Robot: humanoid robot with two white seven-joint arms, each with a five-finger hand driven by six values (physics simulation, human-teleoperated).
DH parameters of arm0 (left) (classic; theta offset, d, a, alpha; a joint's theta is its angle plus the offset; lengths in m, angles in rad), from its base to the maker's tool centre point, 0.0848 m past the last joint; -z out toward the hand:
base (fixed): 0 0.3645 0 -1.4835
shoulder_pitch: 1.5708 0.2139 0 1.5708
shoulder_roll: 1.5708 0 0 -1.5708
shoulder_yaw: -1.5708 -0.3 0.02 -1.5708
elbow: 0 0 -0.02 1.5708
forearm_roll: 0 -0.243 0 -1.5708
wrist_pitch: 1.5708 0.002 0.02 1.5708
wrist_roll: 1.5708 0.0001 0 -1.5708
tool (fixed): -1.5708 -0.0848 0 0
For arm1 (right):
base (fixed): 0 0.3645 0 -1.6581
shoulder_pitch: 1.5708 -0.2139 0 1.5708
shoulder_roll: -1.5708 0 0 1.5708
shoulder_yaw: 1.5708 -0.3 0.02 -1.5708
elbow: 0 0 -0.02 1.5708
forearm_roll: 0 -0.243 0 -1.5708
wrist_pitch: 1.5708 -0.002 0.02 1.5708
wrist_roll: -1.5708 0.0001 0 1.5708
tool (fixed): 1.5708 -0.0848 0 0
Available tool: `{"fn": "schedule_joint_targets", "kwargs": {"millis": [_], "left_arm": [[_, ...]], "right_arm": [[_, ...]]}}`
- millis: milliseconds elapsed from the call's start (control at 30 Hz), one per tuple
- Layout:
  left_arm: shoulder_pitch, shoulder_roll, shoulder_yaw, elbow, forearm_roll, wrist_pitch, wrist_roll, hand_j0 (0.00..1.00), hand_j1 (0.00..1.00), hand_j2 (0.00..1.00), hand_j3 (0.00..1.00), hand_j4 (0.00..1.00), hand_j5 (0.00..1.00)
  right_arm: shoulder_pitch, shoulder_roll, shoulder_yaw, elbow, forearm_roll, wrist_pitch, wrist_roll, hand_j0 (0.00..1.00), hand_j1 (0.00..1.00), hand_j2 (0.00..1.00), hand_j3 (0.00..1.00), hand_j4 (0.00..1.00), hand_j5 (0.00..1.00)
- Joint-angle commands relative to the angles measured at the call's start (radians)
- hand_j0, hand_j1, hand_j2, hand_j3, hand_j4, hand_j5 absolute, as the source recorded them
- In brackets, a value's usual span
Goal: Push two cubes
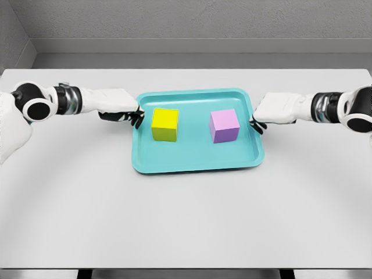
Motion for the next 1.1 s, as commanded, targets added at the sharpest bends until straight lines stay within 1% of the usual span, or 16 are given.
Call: {"fn": "schedule_joint_targets", "kwargs": {"millis": [0, 100, 167, 200, 300, 400, 600, 667, 733, 833, 900, 967, 1067], "left_arm": [[0.002, -0.016, 0.001, 0.001, -0.013, 0.002, 0.0, 0.35, 0.35, 0.35, 0.35, 0.35, 0.35], [0.0, -0.019, 0.001, 0.003, -0.019, 0.002, 0.0, 0.35, 0.35, 0.35, 0.35, 0.35, 0.35], [0.0, -0.032, 0.001, 0.029, -0.022, 0.002, 0.0, 0.35, 0.35, 0.35, 0.35, 0.35, 0.35], [-0.002, -0.035, 0.001, 0.035, -0.038, 0.002, 0.0, 0.35, 0.35, 0.35, 0.35, 0.35, 0.35], [-0.006, -0.048, 0.001, 0.056, -0.045, 0.002, 0.0, 0.35, 0.35, 0.35, 0.35, 0.35, 0.35], [-0.008, -0.062, 0.001, 0.078, -0.071, 0.002, 0.0, 0.35, 0.35, 0.35, 0.35, 0.35, 0.35], [-0.012, -0.071, -0.001, 0.081, -0.081, 0.002, 0.0, 0.35, 0.35, 0.35, 0.35, 0.35, 0.35], [-0.012, -0.088, -0.001, 0.081, -0.117, 0.002, 0.0, 0.35, 0.35, 0.35, 0.35, 0.35, 0.35], [-0.012, -0.091, -0.002, 0.081, -0.121, 0.002, 0.0, 0.35, 0.35, 0.35, 0.35, 0.35, 0.35], [-0.018, -0.105, -0.048, 0.079, -0.121, 0.002, 0.0, 0.35, 0.35, 0.35, 0.35, 0.35, 0.35], [-0.021, -0.105, -0.05, 0.079, -0.121, 0.002, 0.0, 0.35, 0.35, 0.35, 0.35, 0.35, 0.35], [-0.021, -0.107, -0.051, 0.079, -0.121, 0.002, 0.0, 0.35, 0.35, 0.35, 0.35, 0.35, 0.35], [-0.028, -0.119, -0.051, 0.079, -0.121, 0.002, 0.0, 0.35, 0.35, 0.35, 0.35, 0.35, 0.35]], "right_arm": [[0.0, 0.015, 0.007, 0.016, 0.032, 0.002, 0.0, 0.27, 0.27, 0.27, 0.27, 0.27, 0.27], [-0.002, 0.026, 0.009, 0.025, 0.036, 0.002, 0.0, 0.27, 0.27, 0.27, 0.27, 0.27, 0.27], [-0.026, 0.03, 0.058, 0.026, 0.035, 0.002, 0.0, 0.27, 0.27, 0.27, 0.27, 0.27, 0.27], [-0.028, 0.032, 0.058, 0.026, 0.035, 0.002, 0.0, 0.27, 0.27, 0.27, 0.27, 0.27, 0.27], [-0.029, 0.038, 0.072, 0.029, 0.035, 0.002, 0.0, 0.27, 0.27, 0.27, 0.27, 0.27, 0.27], [-0.029, 0.041, 0.072, 0.029, 0.035, 0.002, 0.0, 0.27, 0.27, 0.27, 0.27, 0.27, 0.27], [-0.044, 0.055, 0.081, 0.029, 0.035, 0.002, 0.0, 0.27, 0.27, 0.27, 0.27, 0.27, 0.27], [-0.049, 0.066, 0.084, 0.028, 0.035, 0.002, 0.0, 0.27, 0.27, 0.27, 0.27, 0.27, 0.27], [-0.051, 0.073, 0.096, 0.026, 0.035, 0.002, 0.0, 0.27, 0.27, 0.27, 0.27, 0.27, 0.27], [-0.051, 0.076, 0.109, 0.022, 0.036, 0.002, 0.0, 0.27, 0.27, 0.27, 0.27, 0.27, 0.27], [-0.051, 0.086, 0.112, 0.017, 0.036, 0.002, 0.0, 0.27, 0.27, 0.27, 0.27, 0.27, 0.27], [-0.054, 0.083, 0.107, 0.022, 0.035, 0.002, 0.0, 0.27, 0.27, 0.27, 0.27, 0.27, 0.27], [-0.063, 0.069, 0.098, 0.055, 0.035, 0.002, 0.0, 0.28, 0.28, 0.28, 0.28, 0.28, 0.28]]}}
